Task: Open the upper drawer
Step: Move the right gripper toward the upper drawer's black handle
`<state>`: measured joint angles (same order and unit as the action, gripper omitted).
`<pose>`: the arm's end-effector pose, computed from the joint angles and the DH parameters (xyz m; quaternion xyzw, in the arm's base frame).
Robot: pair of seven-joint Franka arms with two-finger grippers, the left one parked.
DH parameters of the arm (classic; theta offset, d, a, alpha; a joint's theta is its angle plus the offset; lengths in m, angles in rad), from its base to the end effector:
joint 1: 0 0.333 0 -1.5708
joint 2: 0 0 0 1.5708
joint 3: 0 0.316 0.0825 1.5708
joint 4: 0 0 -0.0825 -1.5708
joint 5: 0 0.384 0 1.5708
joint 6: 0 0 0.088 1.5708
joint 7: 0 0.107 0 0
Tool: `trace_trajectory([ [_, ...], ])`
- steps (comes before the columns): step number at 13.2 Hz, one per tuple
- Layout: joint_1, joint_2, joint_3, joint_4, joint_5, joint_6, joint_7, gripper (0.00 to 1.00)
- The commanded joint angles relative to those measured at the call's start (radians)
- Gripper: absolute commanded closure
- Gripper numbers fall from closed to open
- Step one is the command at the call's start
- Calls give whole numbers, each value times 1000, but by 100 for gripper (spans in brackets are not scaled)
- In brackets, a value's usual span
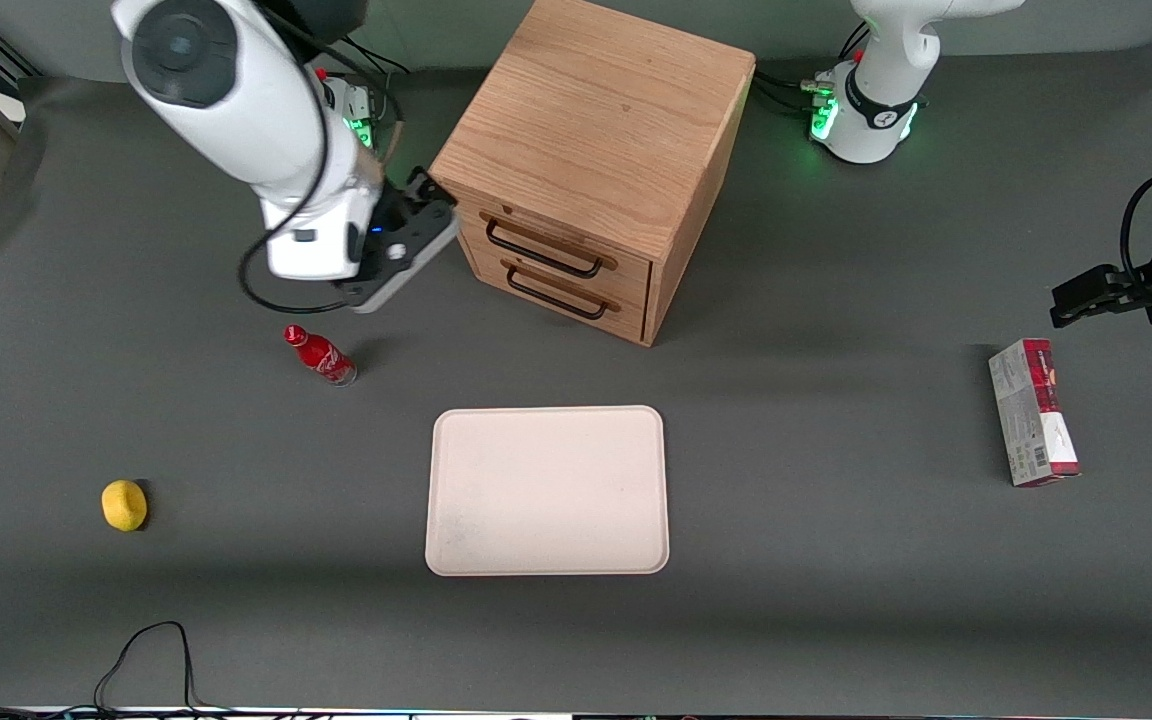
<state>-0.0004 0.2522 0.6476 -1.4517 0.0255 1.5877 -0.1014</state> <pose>0.5149 0.3372 0.5613 -0.9287 -0.3586 0.0552 0.0763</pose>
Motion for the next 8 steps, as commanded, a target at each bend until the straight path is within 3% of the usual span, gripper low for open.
trace_trajectory([
  [1, -4, 105, 73, 43, 10, -2, -34, 0],
  [3, 10, 145, 116, 36, 1, 21, -29, 0],
  [8, 34, 148, 119, -97, -1, 188, -29, 0],
])
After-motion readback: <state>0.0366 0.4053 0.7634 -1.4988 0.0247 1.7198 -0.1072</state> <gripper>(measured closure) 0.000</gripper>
